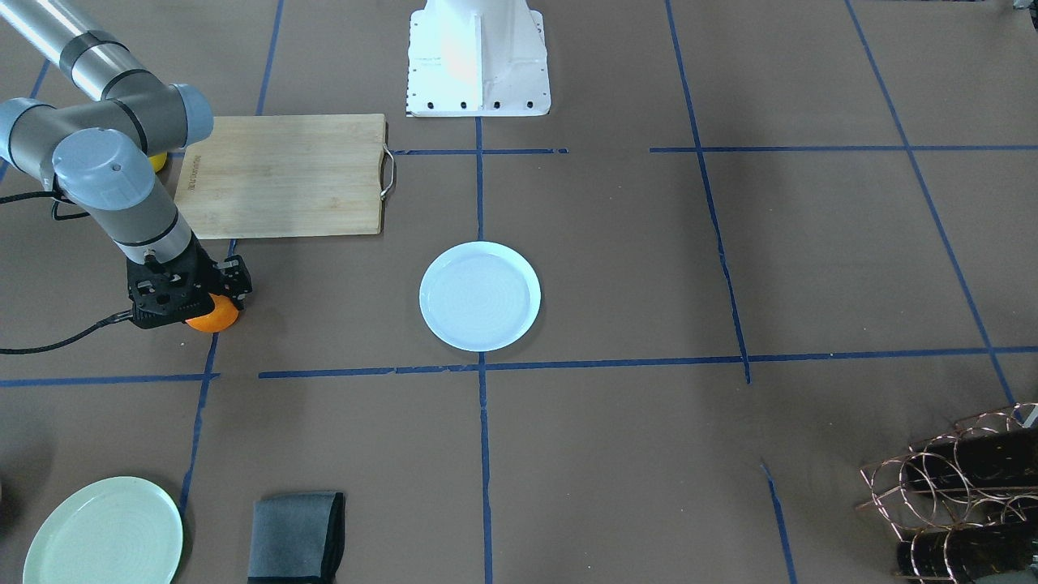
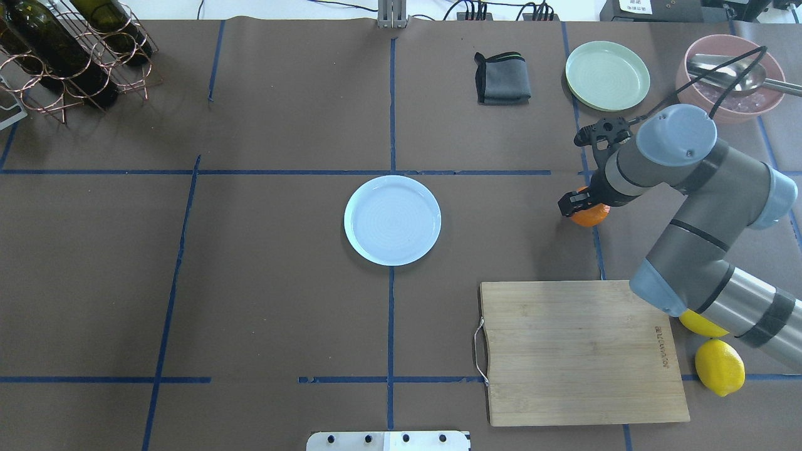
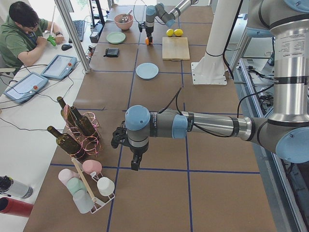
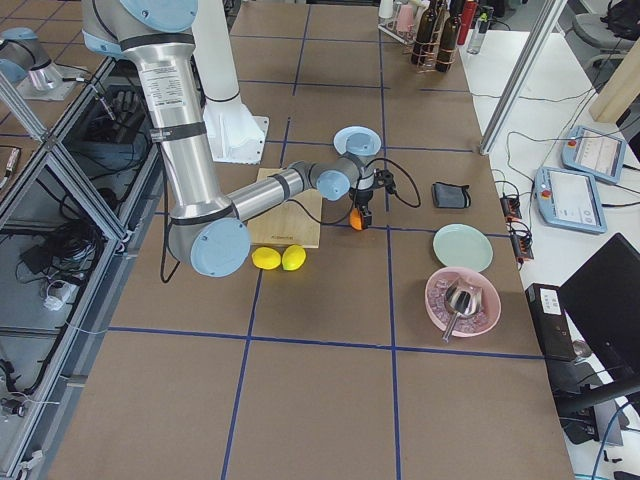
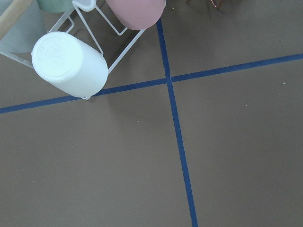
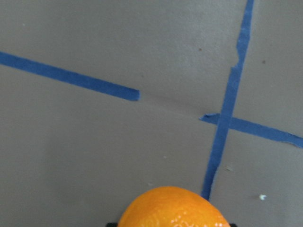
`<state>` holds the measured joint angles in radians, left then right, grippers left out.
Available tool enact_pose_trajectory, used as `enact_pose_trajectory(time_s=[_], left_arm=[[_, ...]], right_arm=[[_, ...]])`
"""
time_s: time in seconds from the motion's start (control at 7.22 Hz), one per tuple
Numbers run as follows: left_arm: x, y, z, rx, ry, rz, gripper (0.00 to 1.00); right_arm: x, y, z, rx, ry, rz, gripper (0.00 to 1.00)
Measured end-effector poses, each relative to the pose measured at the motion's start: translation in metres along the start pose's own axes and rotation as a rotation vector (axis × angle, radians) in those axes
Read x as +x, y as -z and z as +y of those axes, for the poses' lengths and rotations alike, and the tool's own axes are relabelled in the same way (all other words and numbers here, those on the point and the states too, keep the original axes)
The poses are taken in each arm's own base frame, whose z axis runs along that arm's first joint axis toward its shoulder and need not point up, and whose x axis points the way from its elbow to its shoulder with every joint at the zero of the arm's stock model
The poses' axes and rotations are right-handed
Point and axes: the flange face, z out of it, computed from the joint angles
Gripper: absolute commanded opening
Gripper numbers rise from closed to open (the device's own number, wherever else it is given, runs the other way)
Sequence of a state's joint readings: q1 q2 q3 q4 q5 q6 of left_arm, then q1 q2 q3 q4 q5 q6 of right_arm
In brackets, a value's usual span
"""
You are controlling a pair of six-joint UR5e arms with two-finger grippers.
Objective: Pick orange to plate
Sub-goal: 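Carry the orange with the right gripper over the light blue plate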
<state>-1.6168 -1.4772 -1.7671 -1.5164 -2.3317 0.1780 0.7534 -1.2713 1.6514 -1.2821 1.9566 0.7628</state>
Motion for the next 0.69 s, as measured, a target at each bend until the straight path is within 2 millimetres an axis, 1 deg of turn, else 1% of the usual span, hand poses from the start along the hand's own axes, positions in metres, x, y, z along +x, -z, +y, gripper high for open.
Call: enact_pose_trajectory(time_s=[0.14, 0.42, 0.55, 0.69], left_arm=[[0.0, 0.0, 0.0, 0.0, 0.0, 0.0, 1.0], [0.001, 0.001, -0.001, 0.002, -0.001, 0.0, 1.0], [0.001, 0.002, -0.001, 0.003, -0.003, 0.0, 1.0], [0.002, 0.003, -0.001, 0.005, -0.005, 0.0, 1.0]], right_arm=[[-0.046, 0.006, -0.015, 0.006, -0.039, -0.024, 0.18], [-0.156, 0.03, -0.057, 0.009, -0.131, -0.022, 0.21], [-0.21, 0.038, -0.075, 0.016, -0.176, -0.016, 0.22], [-0.261, 0.04, -0.092, 0.027, -0.213, -0.006, 0.23]])
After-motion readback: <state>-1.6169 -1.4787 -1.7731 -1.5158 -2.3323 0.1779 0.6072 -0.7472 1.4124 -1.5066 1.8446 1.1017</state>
